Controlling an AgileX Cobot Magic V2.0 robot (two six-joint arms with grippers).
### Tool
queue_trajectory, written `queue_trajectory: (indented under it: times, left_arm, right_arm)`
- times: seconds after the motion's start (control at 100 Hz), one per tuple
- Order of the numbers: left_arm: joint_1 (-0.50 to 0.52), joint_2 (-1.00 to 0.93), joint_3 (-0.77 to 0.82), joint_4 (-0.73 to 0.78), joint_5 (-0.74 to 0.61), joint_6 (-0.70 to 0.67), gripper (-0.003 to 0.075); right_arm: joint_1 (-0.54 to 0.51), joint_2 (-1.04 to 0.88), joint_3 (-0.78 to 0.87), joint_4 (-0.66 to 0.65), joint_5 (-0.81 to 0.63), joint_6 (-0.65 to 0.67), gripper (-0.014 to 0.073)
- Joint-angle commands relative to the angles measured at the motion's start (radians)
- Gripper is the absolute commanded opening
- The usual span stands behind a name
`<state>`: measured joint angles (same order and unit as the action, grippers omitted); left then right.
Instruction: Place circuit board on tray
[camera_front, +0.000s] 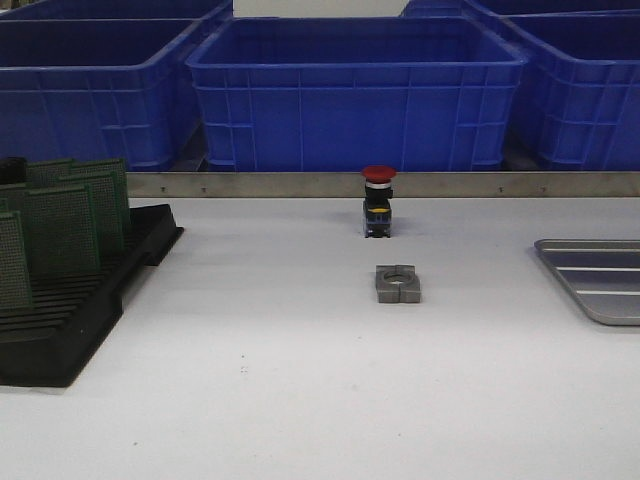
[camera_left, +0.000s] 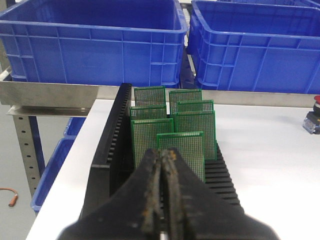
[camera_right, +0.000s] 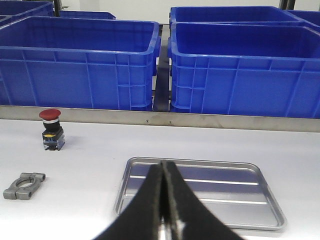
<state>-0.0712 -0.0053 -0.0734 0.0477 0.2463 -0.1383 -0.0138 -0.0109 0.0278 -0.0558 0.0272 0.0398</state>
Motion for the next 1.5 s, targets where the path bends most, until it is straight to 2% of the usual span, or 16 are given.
queue_trajectory:
  times: [0.0, 0.32, 0.71, 0.81, 0.91, 0.97, 1.03, 1.11, 1.31, 1.49]
  left_arm:
    - [0.002, -0.031, -0.089, 0.001, -0.007, -0.013, -0.002]
    - [0.002, 0.101, -0.265, 0.008, 0.15, -0.014, -0.002]
    - [0.002, 0.562, -0.527, 0.001, 0.306, -0.012, -0.0014]
    - [0.002, 0.672, -0.599, -0.002, 0.339, 0.014, 0.0084]
    - [0.002, 0.777, -0.669, -0.017, 0.351, 0.048, 0.0287]
    - [0.002, 0.83, -0.715, -0.03, 0.369, 0.086, 0.0381]
    - [0.002, 0.889, -0.763, -0.063, 0.407, 0.178, 0.0426]
    - [0.002, 0.966, -0.82, -0.141, 0.462, 0.341, 0.0418]
    - [0.002, 1.154, -0.962, -0.348, 0.621, 0.901, 0.0418]
    - [0.002, 1.304, -1.066, -0.361, 0.75, 1.329, 0.0418]
  right_arm:
    - [-0.004, -0.026, -0.013, -0.007, -0.074, -0.004, -0.0062]
    - [-0.004, -0.026, -0.013, -0.007, -0.074, -0.004, -0.0062]
    - [-0.004, -0.026, -0.013, -0.007, -0.074, -0.004, -0.0062]
    - [-0.004, -0.026, -0.013, -0.007, -0.074, -0.004, -0.0062]
    - [-0.004, -0.026, -0.013, -0.007, -0.074, -0.004, -0.0062]
    - [-0.004, -0.026, -0.013, -0.007, -0.074, -0.004, -0.0062]
    - [-0.004, -0.026, -0.013, -0.007, -0.074, -0.004, -0.0062]
    - [-0.004, -0.026, -0.013, -0.007, -0.074, -0.004, -0.0062]
    - [-0.004, -0.026, -0.013, -0.007, -0.074, -0.004, -0.0062]
    - [-0.004, -0.026, -0.013, -0.007, -0.074, -0.004, -0.0062]
